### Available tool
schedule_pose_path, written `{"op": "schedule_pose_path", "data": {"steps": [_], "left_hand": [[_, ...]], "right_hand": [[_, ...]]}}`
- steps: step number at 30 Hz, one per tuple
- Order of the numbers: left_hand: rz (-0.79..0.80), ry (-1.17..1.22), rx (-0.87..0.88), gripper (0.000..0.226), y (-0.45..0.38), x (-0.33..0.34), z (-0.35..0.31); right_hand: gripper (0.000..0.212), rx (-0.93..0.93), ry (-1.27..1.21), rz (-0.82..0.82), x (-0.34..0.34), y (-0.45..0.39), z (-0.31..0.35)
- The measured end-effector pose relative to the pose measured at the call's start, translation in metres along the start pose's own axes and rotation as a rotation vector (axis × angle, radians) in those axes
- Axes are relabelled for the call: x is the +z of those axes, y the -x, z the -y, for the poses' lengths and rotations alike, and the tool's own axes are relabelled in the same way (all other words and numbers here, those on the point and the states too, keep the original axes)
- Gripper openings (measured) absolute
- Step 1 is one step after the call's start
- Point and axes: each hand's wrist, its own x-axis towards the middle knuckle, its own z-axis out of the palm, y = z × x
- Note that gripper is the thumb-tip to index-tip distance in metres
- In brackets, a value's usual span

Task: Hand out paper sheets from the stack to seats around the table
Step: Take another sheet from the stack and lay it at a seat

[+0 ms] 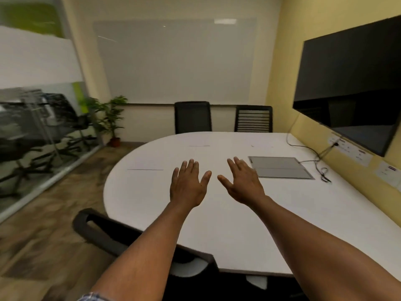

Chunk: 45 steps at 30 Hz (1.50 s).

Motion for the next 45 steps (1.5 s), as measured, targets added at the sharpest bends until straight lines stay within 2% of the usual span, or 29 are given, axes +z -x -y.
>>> {"op": "schedule_pose_path", "data": {"steps": [10, 22, 33, 45], "left_hand": [[-0.135, -0.074, -0.197, 0.076, 0.025, -0.103, 0.187], [-0.176, -0.171, -0.321, 0.074, 0.04, -0.195, 0.433], [-0.171, -0.164, -0.381, 0.075, -0.015, -0.191, 0.585], [-0.042, -0.152, -0.349, 0.071, -0.17, -0.138, 0.733]], "right_hand": [[0.076, -0.269, -0.121, -0.032, 0.037, -0.038, 0.225], [0.073, -0.349, -0.188, -0.045, 0.117, -0.088, 0.448], [0.074, -0.366, -0.158, 0.015, 0.211, -0.183, 0.551], [0.068, -0.205, -0.164, 0.083, 0.34, -0.354, 0.581]]}}
